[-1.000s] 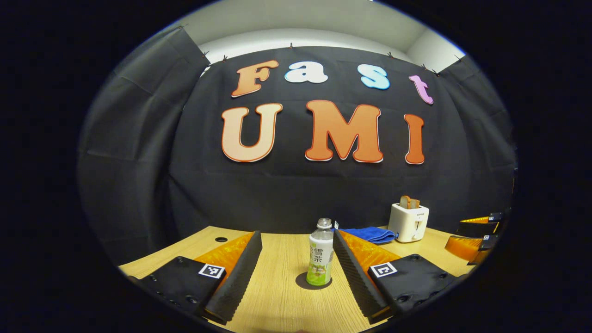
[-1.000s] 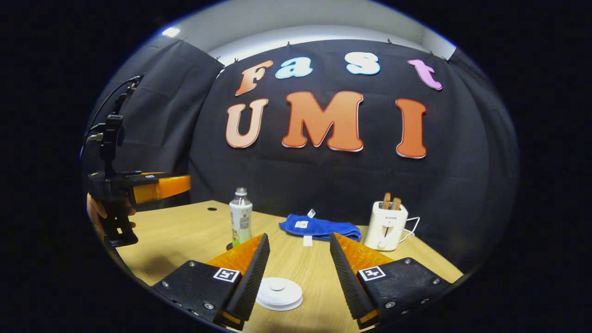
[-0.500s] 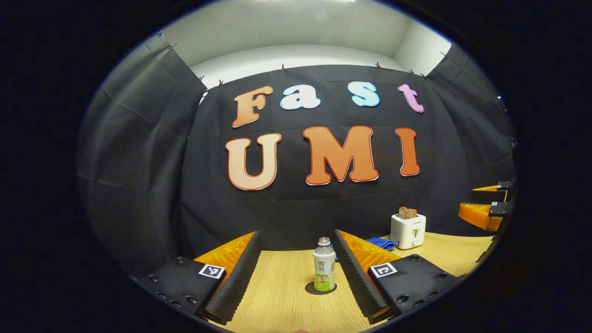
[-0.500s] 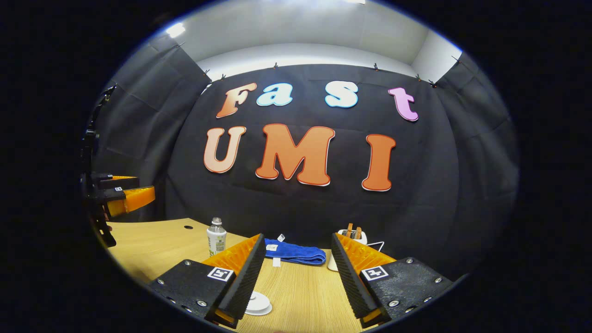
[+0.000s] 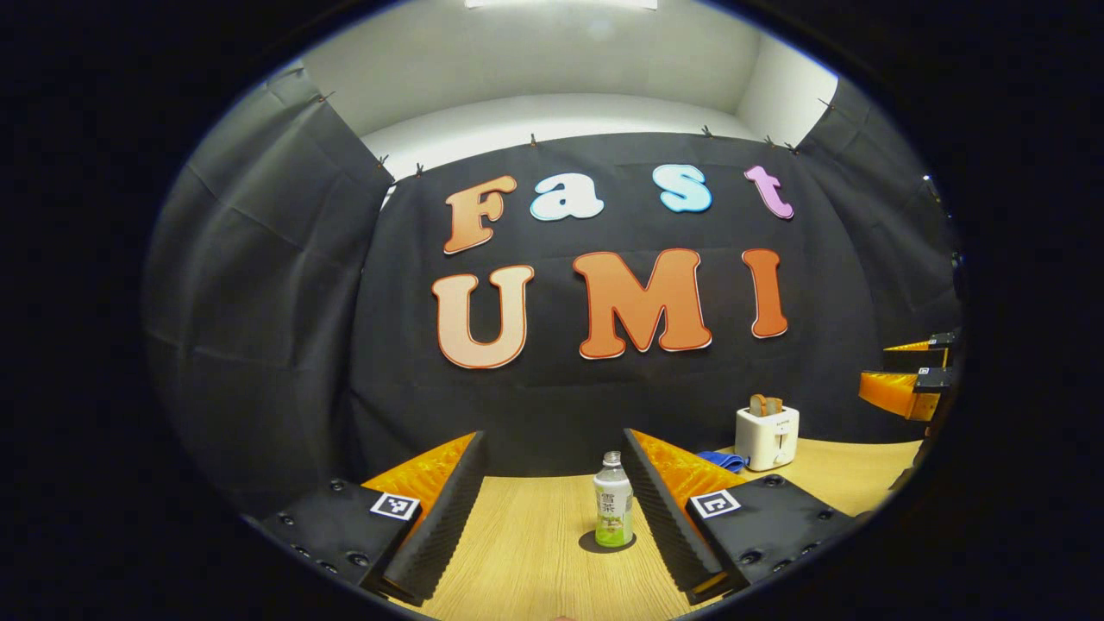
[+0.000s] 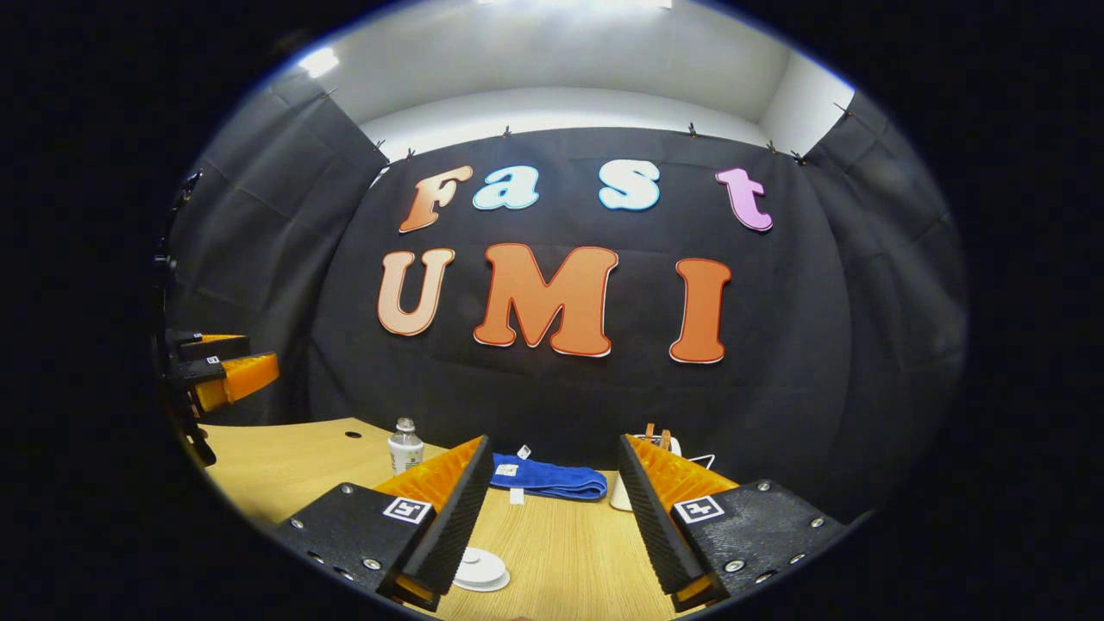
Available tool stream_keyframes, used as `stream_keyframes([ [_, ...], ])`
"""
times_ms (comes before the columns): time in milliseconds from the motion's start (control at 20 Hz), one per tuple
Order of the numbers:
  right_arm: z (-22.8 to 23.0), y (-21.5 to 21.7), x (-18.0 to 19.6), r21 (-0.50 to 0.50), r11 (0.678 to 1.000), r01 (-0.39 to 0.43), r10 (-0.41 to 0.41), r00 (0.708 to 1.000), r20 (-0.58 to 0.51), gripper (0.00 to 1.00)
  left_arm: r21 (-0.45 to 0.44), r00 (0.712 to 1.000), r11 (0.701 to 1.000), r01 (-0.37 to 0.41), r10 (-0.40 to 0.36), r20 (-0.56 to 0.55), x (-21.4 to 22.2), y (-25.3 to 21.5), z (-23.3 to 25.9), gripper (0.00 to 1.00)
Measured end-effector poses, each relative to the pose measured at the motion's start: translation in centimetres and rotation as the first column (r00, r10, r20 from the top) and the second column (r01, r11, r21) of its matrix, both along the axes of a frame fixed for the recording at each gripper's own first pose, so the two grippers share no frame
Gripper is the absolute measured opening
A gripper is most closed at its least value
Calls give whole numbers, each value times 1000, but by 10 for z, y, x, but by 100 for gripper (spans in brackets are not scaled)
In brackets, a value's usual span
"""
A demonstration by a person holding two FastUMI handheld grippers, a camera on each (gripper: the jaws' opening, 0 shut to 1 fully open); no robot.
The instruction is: Open the teacup lid with one hand, grasp the water bottle and pour water into the teacup with the other hand; after pouring, place the water bottle on the coaster and then close the teacup lid.
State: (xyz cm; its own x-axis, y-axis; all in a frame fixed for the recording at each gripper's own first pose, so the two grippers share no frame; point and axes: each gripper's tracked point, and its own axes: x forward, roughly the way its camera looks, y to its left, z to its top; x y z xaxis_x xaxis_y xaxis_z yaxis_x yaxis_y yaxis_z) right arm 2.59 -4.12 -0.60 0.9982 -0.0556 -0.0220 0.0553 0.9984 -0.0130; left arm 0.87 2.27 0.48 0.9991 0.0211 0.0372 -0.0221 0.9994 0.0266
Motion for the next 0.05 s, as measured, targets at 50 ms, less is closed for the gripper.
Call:
stream_keyframes([
  [50,1,1,1,1,1000,1,-1,1000,1,87,-1,1000,1000,-1,1,4,-1,0,1,96],
])
